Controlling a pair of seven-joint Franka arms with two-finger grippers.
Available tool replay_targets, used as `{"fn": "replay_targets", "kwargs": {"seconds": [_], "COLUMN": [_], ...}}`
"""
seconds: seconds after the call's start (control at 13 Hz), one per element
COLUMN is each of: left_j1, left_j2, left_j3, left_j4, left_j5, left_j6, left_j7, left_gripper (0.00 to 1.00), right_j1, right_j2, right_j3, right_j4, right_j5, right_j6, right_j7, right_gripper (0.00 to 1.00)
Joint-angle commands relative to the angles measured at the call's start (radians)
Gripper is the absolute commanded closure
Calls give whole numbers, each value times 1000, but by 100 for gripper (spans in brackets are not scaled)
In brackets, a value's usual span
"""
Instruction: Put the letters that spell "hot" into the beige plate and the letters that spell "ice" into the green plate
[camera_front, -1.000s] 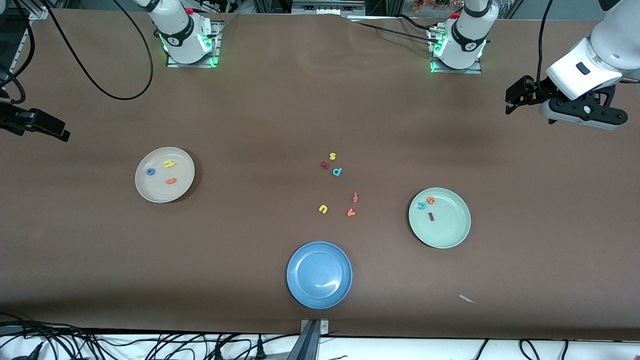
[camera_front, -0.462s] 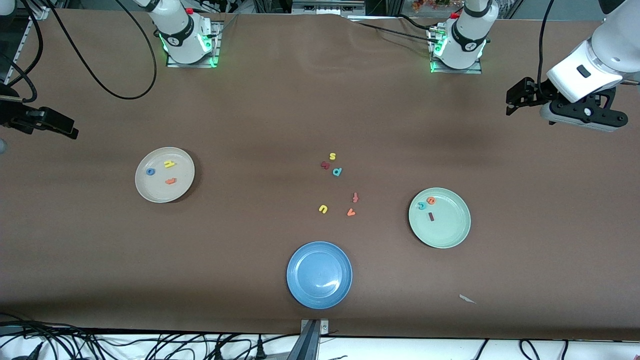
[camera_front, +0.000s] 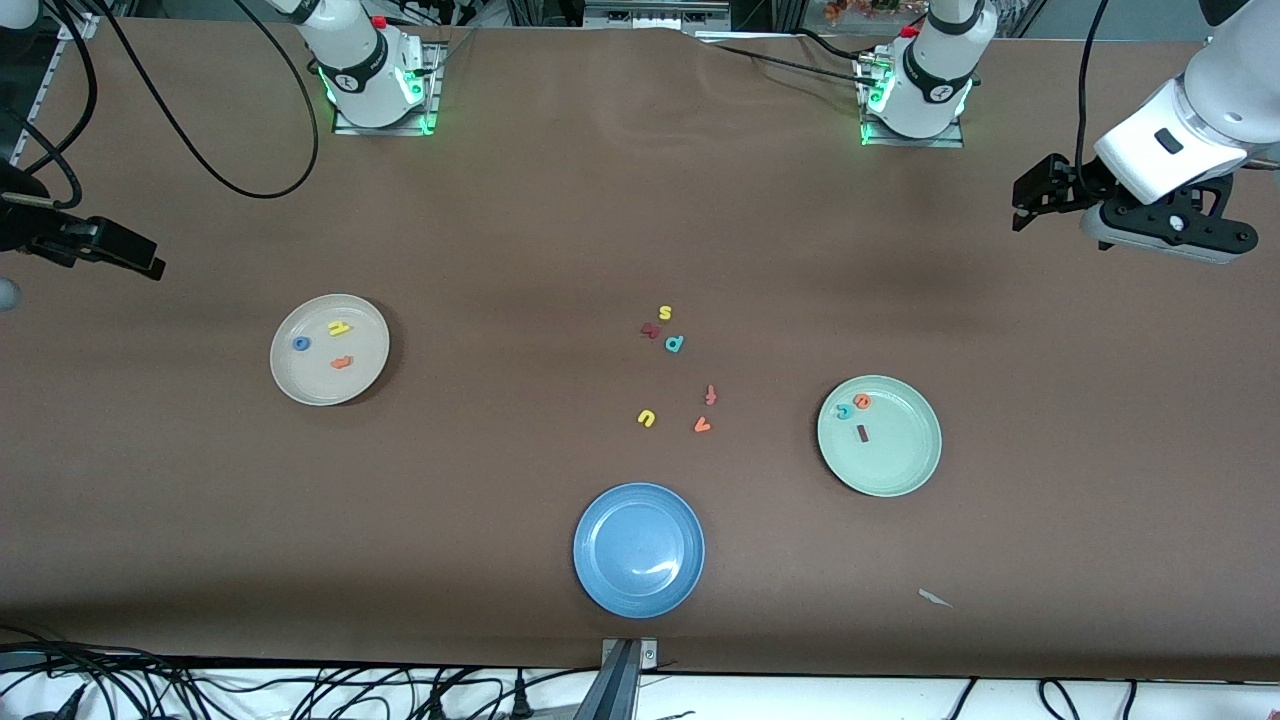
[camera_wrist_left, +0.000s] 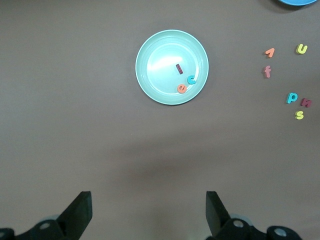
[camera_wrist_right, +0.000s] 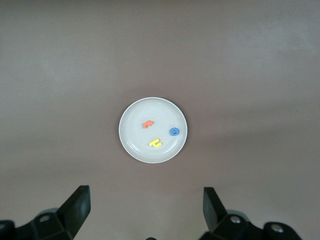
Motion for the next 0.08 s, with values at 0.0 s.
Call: {"fn": "replay_targets", "kwargs": {"seconds": [0.0], "left_j1": [5], "left_j2": [18], "left_j3": [4], "left_j4": [36], "left_j5": [-11], "left_j6": [-26], "left_j7": [19], "left_gripper": [0], "right_j1": [0], "right_j2": [-19], "right_j3": [4], "right_j4": [-24], "right_j5": [13], "right_j6": [-1], "right_j7": [17], "right_gripper": [0]}}
